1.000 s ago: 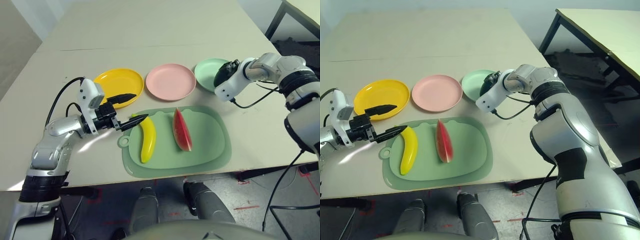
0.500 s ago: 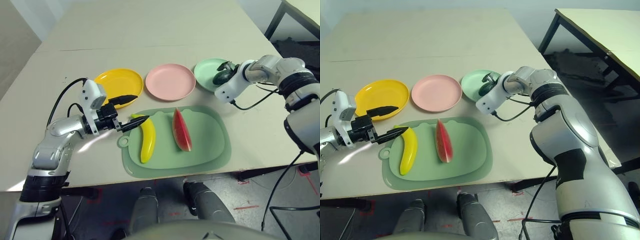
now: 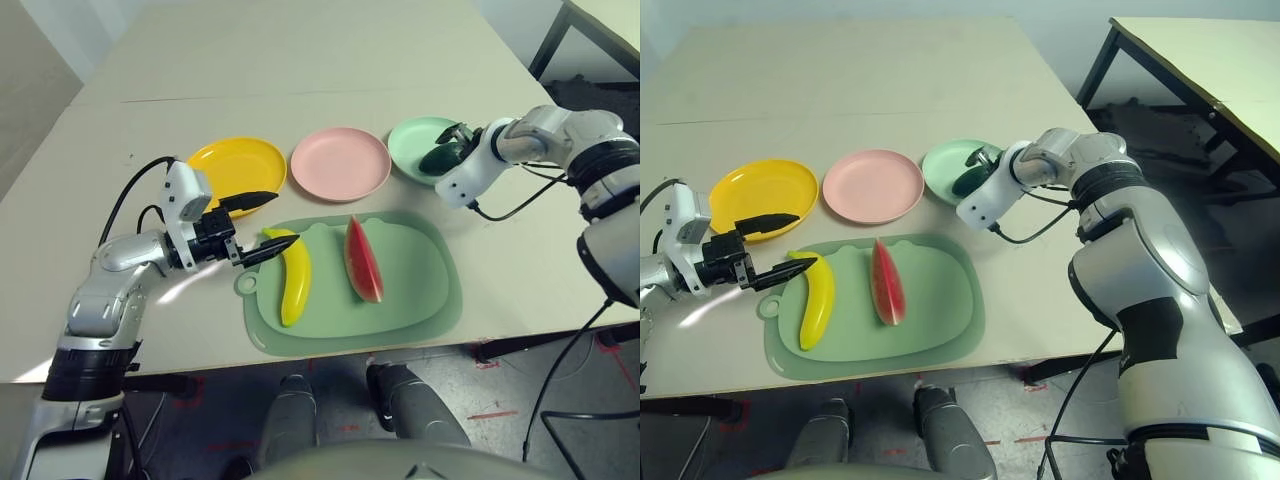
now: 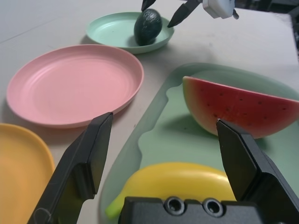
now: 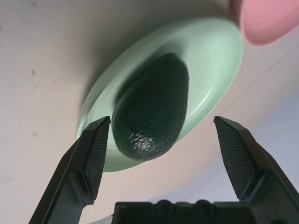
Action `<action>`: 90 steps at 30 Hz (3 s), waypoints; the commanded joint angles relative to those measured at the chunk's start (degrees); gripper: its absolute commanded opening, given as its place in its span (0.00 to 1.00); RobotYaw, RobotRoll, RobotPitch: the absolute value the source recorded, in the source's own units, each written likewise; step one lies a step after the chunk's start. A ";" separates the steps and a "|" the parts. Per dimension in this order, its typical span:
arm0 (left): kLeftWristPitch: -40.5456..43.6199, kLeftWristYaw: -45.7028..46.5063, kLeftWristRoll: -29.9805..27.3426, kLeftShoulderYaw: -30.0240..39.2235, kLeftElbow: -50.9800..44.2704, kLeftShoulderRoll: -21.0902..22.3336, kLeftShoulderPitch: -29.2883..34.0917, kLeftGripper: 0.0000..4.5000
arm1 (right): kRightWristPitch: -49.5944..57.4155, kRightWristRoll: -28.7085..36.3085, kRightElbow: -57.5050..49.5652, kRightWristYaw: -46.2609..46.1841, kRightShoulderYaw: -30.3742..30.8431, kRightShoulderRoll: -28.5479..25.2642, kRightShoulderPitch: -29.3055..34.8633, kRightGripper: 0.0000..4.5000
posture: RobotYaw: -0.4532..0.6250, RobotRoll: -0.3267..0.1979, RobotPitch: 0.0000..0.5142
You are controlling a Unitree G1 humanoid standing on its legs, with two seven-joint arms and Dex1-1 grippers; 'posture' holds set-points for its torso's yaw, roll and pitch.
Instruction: Place the fruits into color-matched plates.
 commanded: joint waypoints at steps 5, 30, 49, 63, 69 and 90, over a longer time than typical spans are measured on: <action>0.66 -2.81 -1.67 0.05 -1.32 1.12 0.57 1.00 | -9.93 3.21 -8.56 6.72 -1.40 -3.11 -0.42 0.99 | 0.34 0.62 0.27; -3.19 -12.25 -1.59 0.01 -2.15 7.58 3.96 1.00 | 3.06 48.28 -54.70 52.62 -2.68 -7.37 12.87 0.99 | 0.37 0.62 0.29; 0.34 -7.81 -3.20 -0.12 -4.96 4.64 4.05 1.00 | 4.82 43.08 -53.83 54.12 -4.71 1.79 13.95 0.99 | 0.38 0.62 0.30; -2.39 -8.39 -2.48 -0.57 -2.72 3.36 4.78 1.00 | 0.25 33.22 -46.39 49.53 -3.41 5.72 15.04 0.99 | 0.39 0.62 0.31; -2.06 -8.18 -2.53 -0.32 -2.71 3.50 4.46 1.00 | -0.57 31.53 -46.87 49.02 -2.45 5.41 16.65 0.99 | 0.39 0.62 0.31; -1.22 -7.48 -2.86 -0.37 -3.74 3.60 4.34 1.00 | 5.61 31.67 -53.27 51.15 -2.33 4.11 21.36 0.85 | 0.39 0.62 0.33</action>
